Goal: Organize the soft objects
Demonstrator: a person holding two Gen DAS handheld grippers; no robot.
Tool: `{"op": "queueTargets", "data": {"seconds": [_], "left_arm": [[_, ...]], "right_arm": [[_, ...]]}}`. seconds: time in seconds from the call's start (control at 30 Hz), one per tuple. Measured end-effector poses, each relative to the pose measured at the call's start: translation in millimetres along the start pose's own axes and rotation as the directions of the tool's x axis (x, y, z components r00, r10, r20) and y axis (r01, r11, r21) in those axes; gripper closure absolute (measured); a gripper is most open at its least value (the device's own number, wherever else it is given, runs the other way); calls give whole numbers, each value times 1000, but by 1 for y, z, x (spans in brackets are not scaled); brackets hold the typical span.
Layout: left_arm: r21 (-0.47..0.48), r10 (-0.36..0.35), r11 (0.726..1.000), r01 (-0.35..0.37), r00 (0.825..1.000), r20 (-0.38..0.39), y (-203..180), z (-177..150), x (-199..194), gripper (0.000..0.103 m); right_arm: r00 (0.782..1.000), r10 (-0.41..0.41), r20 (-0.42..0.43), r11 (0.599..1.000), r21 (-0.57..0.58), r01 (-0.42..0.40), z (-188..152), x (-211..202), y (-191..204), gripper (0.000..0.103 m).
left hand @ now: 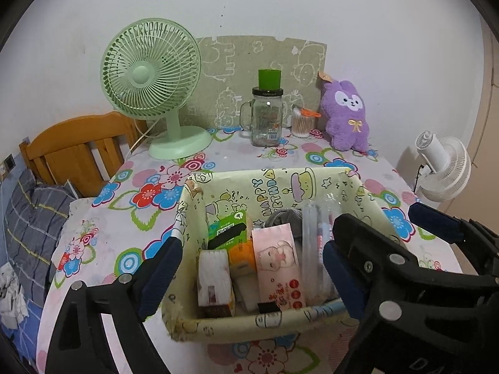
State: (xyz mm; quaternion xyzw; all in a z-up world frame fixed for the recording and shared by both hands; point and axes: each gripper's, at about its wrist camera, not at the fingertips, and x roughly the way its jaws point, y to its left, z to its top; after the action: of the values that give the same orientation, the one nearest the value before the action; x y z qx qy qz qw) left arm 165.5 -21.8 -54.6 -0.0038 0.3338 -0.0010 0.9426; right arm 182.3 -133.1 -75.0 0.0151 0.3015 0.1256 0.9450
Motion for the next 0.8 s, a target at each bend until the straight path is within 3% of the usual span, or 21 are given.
{"op": "queueTargets", "data": {"seconds": [0.5, 0.8], "left_arm": [[-17, -4, 1000, 6, 997, 83, 1, -15, -54, 1], [-18, -29, 999, 32, 992, 119, 1, -23, -84, 0]], "right_arm": [[995, -19, 95, 1000, 11, 18, -16, -63, 4, 4], [982, -109, 153, 994, 21, 107, -27, -104, -2, 1]]}}
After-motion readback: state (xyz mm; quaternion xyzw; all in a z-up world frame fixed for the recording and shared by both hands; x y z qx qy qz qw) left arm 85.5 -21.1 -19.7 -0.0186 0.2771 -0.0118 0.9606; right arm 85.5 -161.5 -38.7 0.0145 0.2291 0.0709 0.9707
